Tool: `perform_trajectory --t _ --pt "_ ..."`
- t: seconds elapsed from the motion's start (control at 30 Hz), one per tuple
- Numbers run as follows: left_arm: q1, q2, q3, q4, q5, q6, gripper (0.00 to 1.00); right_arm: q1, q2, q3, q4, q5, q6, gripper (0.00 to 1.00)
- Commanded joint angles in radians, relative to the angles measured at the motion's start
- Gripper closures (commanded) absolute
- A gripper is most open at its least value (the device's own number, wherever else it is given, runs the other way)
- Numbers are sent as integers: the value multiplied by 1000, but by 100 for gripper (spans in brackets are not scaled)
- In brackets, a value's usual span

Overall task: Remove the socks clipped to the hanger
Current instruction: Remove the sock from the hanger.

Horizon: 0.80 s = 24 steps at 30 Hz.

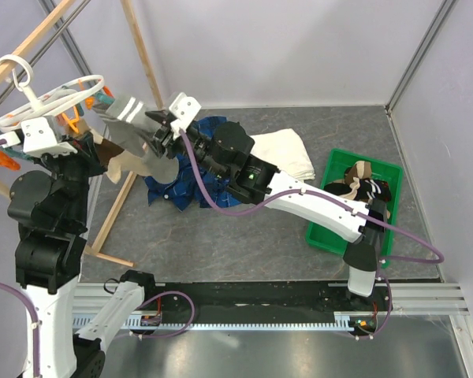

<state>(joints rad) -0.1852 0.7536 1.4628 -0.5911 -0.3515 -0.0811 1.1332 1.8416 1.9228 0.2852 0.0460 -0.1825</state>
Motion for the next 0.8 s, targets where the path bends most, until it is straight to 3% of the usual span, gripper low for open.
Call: perform_trajectory --t 0.0,0.13,0.33,0.63,0.67,0.77 --pt "4 24 68 -38 77 -34 98 2 -110 -82 15 -75 69 29" --pt "4 35 131 -67 117 -40 98 2 -139 -130 20 -173 69 30" --pt "4 42 162 -87 134 -45 98 2 -15 -7 -20 -375 6 28" --pt "4 55 174 -110 174 -65 98 0 211 231 -24 -451 49 24" --pt "6 55 179 -111 177 -65 98 0 237 242 -30 -454 55 25" --pt "4 58 183 -124 177 -62 98 0 263 266 -21 -443 83 52"
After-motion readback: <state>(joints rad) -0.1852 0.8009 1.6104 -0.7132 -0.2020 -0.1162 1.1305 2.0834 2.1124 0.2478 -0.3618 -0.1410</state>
